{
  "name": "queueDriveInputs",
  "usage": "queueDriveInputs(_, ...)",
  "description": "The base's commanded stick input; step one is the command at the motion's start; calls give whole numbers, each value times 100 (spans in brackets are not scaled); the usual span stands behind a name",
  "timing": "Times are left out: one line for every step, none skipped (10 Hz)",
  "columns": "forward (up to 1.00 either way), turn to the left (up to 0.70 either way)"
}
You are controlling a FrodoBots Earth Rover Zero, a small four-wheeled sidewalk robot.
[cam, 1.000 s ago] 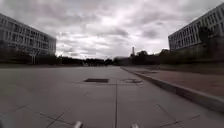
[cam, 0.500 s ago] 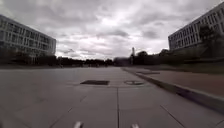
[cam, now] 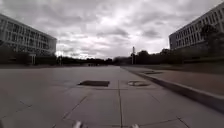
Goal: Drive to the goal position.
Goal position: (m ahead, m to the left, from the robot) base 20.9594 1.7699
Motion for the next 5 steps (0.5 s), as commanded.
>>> queueDriveInputs(70,0)
queueDriveInputs(70,0)
queueDriveInputs(70,0)
queueDriveInputs(70,0)
queueDriveInputs(70,0)
